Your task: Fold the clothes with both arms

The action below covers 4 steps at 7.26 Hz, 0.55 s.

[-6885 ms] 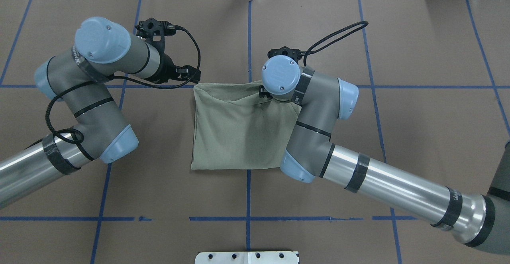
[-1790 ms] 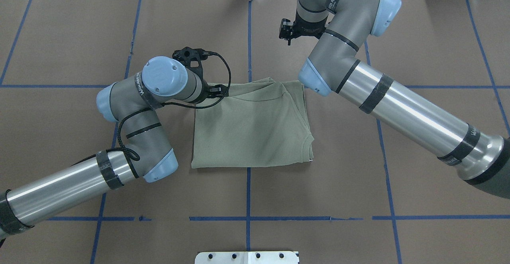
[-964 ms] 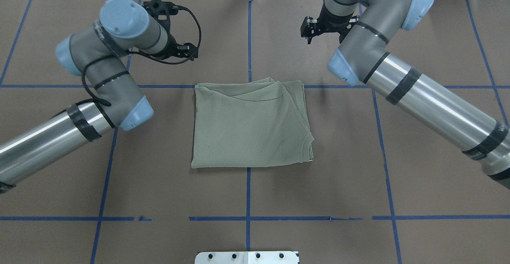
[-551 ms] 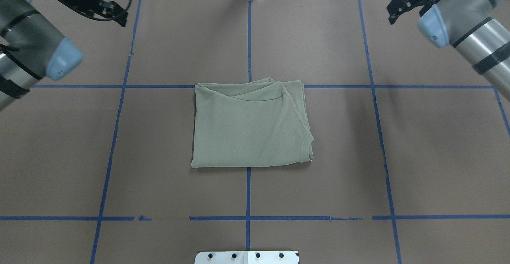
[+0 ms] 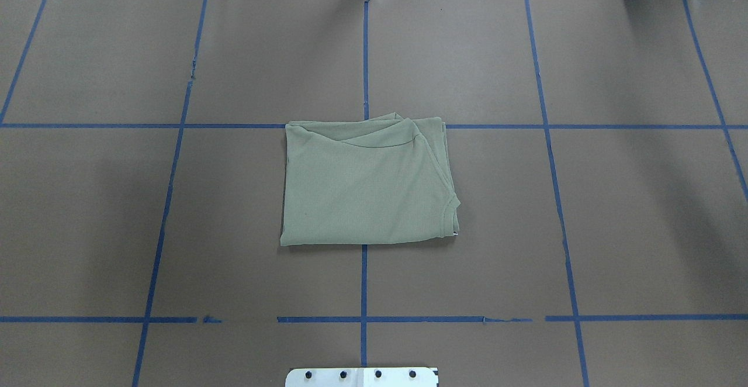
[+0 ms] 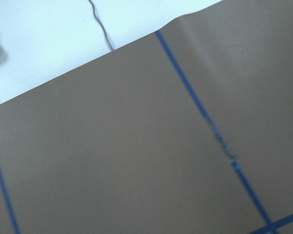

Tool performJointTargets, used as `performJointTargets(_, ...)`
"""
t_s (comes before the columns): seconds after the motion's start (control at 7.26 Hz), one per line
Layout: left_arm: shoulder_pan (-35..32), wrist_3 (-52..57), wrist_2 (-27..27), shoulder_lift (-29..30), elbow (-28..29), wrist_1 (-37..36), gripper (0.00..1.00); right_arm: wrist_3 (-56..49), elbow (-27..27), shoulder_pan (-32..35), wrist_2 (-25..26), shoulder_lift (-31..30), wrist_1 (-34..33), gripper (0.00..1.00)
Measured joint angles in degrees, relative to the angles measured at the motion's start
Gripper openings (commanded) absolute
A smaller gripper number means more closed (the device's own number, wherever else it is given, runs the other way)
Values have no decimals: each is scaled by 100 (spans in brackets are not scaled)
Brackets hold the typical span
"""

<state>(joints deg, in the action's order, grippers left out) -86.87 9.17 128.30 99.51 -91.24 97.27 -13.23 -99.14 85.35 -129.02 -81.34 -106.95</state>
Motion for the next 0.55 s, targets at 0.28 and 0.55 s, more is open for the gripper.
performJointTargets(0.28, -288, 131, 46, -762, -58, -22, 100, 244, -405, 167, 4, -856, 43, 100)
performJointTargets(0.55, -380, 127, 265, -998, -41, -330, 100, 854, -480, 189, -7, -1228, 673, 100)
